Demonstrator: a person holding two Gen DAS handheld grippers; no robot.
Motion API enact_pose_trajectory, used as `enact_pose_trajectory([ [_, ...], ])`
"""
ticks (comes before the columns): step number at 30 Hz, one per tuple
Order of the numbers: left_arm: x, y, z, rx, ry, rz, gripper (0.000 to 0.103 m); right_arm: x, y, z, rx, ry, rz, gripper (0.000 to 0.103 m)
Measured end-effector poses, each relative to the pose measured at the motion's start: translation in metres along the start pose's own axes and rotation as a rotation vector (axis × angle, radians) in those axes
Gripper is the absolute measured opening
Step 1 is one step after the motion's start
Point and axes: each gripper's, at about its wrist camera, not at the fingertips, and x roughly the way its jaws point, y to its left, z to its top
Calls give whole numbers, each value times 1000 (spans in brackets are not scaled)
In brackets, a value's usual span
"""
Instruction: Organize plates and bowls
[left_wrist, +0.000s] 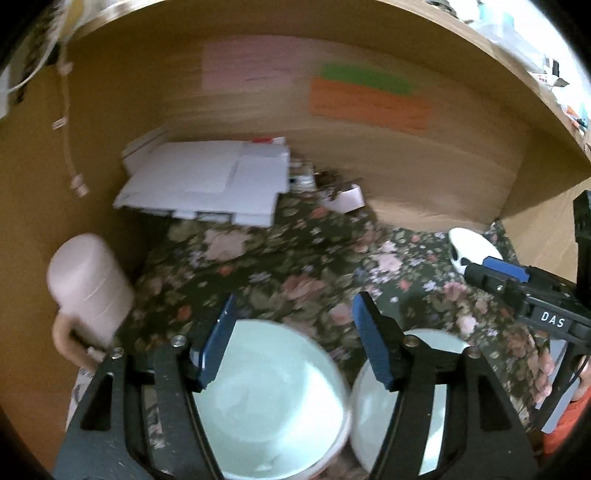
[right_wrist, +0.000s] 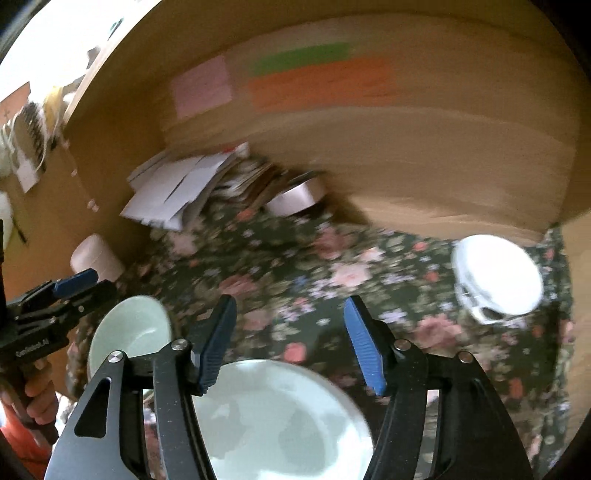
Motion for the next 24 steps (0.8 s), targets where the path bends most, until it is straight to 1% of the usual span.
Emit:
enact_pose_trajectory([
  [2,8,-13,7,15,5,-22,65,-8,-13,2,7,-19,-31,58],
  [5,18,-30,16,38,12,-36,67,-19,-35,5,34,-51,-82,65],
  [10,38,-61,32,80,27,-69,70,-30,-74,9,98,-80,-144,65],
  [18,78,-108,49,155,84,-139,70,-20,-136,7,203,-60,-247,65],
  [24,111,-136,60,202,131,-147,70,-3,-178,0,303,-20,-296,65],
])
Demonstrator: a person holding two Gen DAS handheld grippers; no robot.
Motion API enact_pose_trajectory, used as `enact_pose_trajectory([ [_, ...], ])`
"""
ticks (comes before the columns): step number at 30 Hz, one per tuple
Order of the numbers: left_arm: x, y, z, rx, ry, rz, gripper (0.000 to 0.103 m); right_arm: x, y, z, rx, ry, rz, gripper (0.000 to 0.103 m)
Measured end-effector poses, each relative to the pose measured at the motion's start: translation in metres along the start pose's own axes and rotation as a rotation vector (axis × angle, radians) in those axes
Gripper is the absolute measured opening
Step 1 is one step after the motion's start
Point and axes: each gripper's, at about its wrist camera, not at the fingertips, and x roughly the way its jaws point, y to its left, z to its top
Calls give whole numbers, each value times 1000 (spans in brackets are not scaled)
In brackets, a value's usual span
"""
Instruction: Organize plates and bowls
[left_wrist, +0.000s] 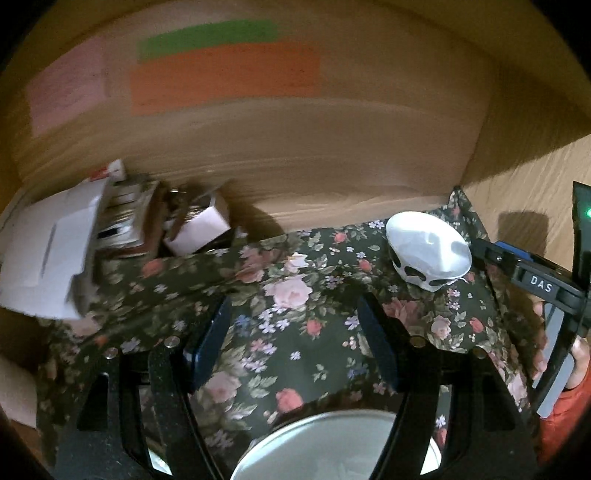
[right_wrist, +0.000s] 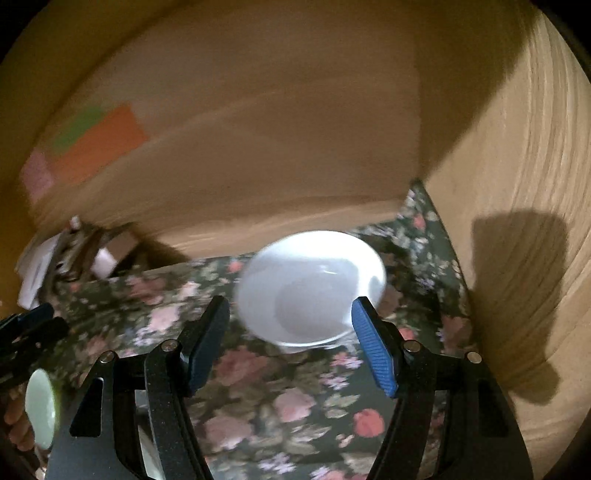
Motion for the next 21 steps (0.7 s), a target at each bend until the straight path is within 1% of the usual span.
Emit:
enact_pose_trajectory([
  [5,32,-13,12,24,53,-16,70,25,-21,-1,41,53,-42,65],
  [13,75,-26,18,67,133,-25,70,65,-41,-3,74,151,-82,64],
  [15,80,-29,18,76,139,-33,70,71,-46,-4,86,165,-91,53],
  [16,81,-29,19,78,140,-36,70,75,-48,-4,91,181,-87,50],
  [17,83,-30,19,82,143,-39,70,78,-50,-3,100,189,-77,43],
  [18,85,-31,20,84,144,-43,70,80,-53,-2,118,198,-61,38],
  [19,86,-32,21,86,145,-46,70,81,-55,-2,130,204,-46,36],
  [21,88,-33,22,88,144,-50,70,83,-55,-1,131,215,-26,29],
])
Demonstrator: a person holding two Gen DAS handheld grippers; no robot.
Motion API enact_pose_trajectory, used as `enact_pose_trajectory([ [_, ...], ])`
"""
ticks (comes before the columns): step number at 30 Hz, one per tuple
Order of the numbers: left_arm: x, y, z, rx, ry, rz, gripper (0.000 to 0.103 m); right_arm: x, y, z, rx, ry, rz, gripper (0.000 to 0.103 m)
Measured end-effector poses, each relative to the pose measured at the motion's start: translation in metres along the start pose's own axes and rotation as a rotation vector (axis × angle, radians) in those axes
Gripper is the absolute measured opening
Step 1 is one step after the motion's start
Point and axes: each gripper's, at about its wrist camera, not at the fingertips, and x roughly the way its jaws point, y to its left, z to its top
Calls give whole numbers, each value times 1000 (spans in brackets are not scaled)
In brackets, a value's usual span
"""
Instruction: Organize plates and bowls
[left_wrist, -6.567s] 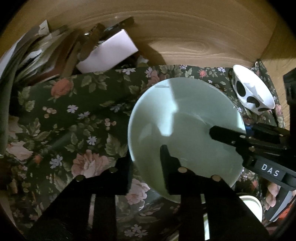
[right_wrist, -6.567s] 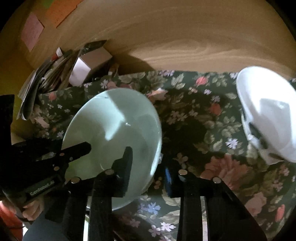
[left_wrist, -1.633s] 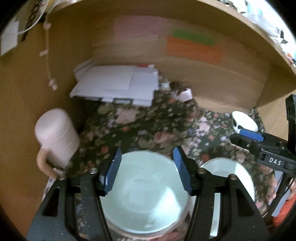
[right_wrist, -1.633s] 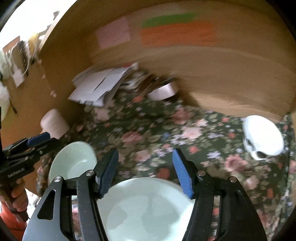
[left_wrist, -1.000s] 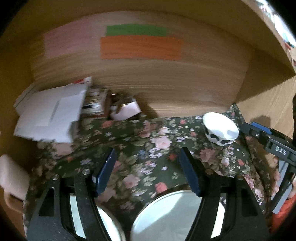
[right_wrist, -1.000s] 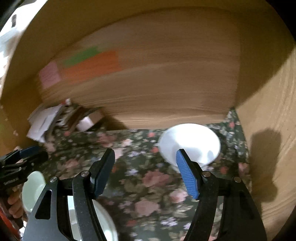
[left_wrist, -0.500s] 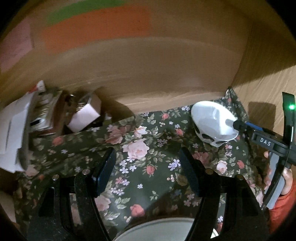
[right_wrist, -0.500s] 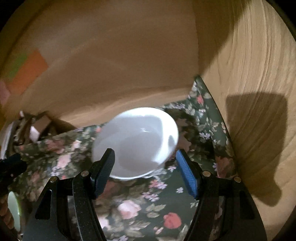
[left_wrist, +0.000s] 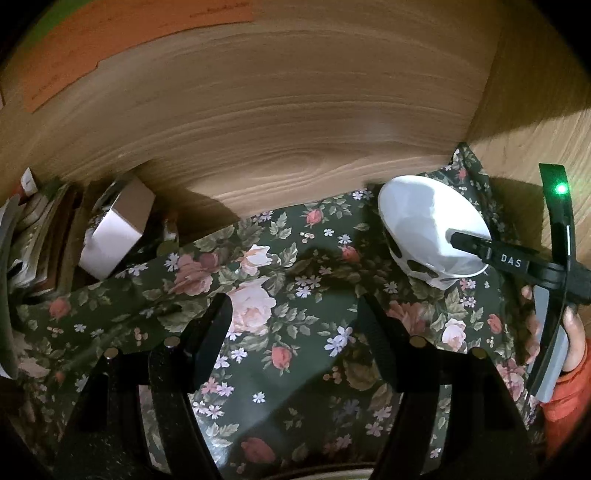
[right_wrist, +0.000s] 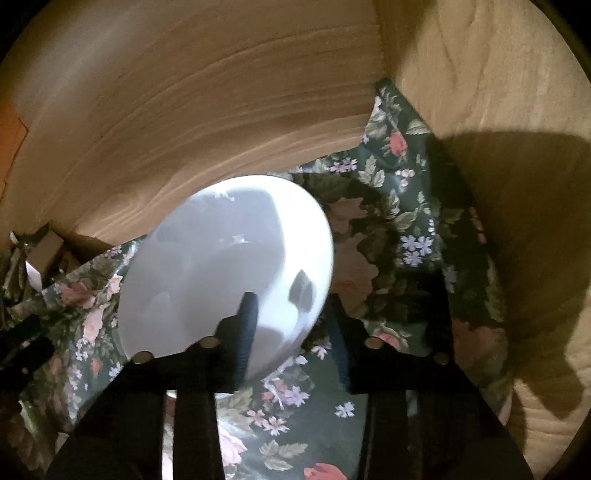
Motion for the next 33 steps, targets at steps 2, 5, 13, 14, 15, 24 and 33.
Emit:
enact_pose_trajectory([
  [2,0,-1,1,1,0,-6,70,0,4,-2,-20,-1,-15,28],
  [5,-1,-1,1,0,-2,-10,70,1,13,-6,-60,0,-22,28],
  [13,5,-4,-4,-3,24,-16,70,-9,42,-30,-149,37,49,28],
  [14,6,-5,-5,1,27,-19,70,-11,46,-34,-162,44,59,28],
  [15,6,-6,-5,3,31,-21,70,-12,50,-37,-175,49,68,28],
  [24,23,-7,-11,3,88,-16,70,-15,75,-63,-239,96,151,28],
  [33,45,-16,-13,15,145,-18,69,-20,70,-52,-193,78,173,36],
])
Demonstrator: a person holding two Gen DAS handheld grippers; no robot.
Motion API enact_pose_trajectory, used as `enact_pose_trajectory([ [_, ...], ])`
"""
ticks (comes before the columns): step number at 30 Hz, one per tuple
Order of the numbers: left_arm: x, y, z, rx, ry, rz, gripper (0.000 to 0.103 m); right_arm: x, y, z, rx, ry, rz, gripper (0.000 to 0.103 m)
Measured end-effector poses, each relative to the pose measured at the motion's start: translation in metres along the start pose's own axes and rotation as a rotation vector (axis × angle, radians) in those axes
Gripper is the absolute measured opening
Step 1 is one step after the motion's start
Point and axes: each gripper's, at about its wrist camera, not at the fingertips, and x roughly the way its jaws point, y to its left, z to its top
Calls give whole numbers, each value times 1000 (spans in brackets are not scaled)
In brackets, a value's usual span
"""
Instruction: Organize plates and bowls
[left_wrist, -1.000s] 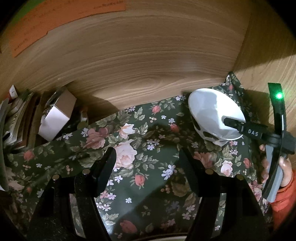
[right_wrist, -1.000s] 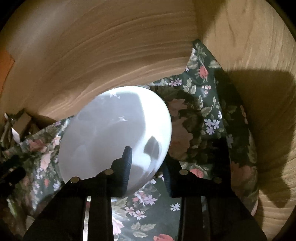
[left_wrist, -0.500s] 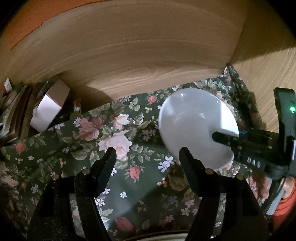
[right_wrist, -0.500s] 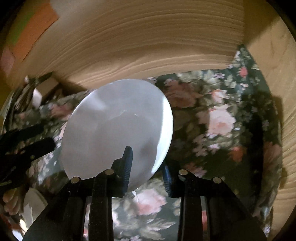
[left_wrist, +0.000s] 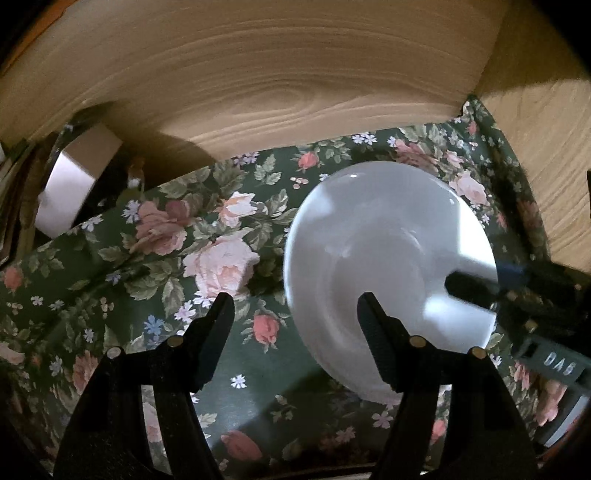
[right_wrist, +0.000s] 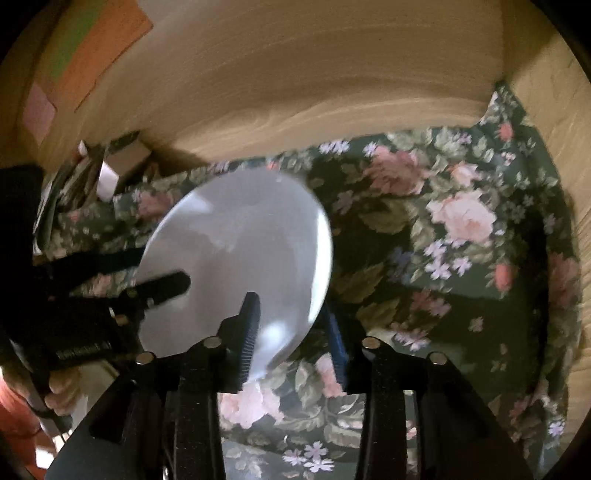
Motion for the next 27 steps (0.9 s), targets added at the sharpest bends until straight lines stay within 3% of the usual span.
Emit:
enact_pose_trajectory([
  [5,4,-7,1,15,11,-20,60,1,-7,4,20,-12,-14,37],
  [10,14,-8,2,11,57,-42,40,17,0,4,2,16,-5,37],
  [13,18,-10,1,11,63,-46,30,22,2,5,-6,21,-5,31],
  [15,19,-13,2,19,58,-40,29,24,3,5,-8,28,-3,24],
  [27,-14,-12,-1,32,-19,-24,29,1,21,3,-47,-54,-28,24],
])
